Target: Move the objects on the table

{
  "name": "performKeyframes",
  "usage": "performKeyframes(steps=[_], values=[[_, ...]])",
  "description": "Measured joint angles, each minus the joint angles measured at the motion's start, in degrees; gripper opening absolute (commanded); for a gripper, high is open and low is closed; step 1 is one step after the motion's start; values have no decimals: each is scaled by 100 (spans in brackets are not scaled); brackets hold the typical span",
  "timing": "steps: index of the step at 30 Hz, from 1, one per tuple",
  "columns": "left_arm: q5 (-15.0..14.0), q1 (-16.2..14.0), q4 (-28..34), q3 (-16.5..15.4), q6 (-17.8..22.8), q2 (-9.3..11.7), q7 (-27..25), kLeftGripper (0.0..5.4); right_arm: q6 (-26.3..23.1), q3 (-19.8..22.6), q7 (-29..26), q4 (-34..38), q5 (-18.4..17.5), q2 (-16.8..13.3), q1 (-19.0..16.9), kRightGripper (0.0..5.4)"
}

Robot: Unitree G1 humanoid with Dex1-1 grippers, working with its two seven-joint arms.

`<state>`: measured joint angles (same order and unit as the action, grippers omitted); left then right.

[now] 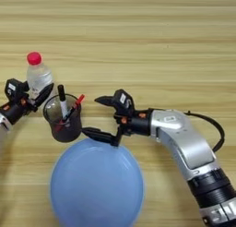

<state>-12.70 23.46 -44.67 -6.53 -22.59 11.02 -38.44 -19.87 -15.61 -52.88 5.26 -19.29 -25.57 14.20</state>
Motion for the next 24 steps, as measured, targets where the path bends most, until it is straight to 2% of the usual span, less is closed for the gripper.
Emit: performKeyframes(steps=[10, 20, 24], values=[[32, -4, -138, 11, -243, -71, 88, 304, 179, -179, 64, -309, 332, 360, 96, 540], [122, -4, -220, 65, -418, -79, 159, 304, 198, -263, 96, -431, 452, 630, 287, 540], [123, -6, -226, 75, -429, -79, 174, 359, 202, -310, 93, -513, 479, 719, 336, 540]])
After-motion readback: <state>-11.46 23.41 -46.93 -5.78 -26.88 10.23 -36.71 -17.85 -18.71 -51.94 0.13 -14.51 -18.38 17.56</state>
